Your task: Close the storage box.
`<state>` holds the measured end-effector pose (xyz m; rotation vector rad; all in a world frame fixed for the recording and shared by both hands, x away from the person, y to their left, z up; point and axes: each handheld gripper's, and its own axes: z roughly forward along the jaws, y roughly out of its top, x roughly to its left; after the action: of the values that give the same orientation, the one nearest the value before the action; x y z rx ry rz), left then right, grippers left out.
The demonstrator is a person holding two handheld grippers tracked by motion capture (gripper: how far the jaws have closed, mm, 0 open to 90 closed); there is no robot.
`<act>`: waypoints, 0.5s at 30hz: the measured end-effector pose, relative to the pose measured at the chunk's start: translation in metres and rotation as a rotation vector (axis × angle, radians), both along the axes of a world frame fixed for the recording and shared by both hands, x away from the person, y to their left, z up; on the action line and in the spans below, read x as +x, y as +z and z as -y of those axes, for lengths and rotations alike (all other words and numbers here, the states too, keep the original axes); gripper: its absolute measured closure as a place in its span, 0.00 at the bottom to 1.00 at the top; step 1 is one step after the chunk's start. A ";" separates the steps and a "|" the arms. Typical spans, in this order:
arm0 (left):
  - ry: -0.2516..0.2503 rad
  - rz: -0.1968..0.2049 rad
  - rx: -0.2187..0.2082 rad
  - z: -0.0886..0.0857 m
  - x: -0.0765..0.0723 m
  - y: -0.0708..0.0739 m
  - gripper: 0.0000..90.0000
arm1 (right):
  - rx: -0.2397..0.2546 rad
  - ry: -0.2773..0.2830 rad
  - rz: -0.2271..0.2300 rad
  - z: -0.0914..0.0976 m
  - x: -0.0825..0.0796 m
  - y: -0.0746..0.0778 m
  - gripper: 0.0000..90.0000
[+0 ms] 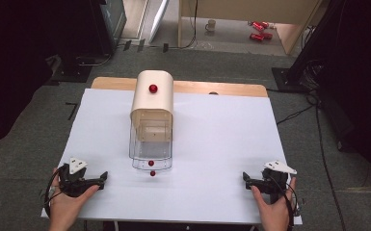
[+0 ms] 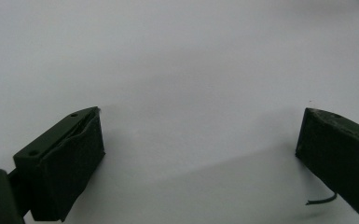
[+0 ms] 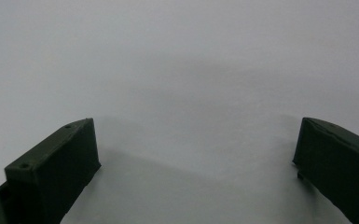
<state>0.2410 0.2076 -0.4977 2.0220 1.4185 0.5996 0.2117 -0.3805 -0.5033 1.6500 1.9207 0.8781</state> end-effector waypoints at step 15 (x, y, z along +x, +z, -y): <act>-0.003 0.062 -0.036 0.018 -0.015 0.019 0.01 | -0.051 -0.003 -0.005 -0.005 0.000 -0.001 0.00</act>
<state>0.2260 0.1894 -0.4789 1.9600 1.3806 0.6257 0.2119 -0.3756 -0.5042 1.6265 1.9269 0.8181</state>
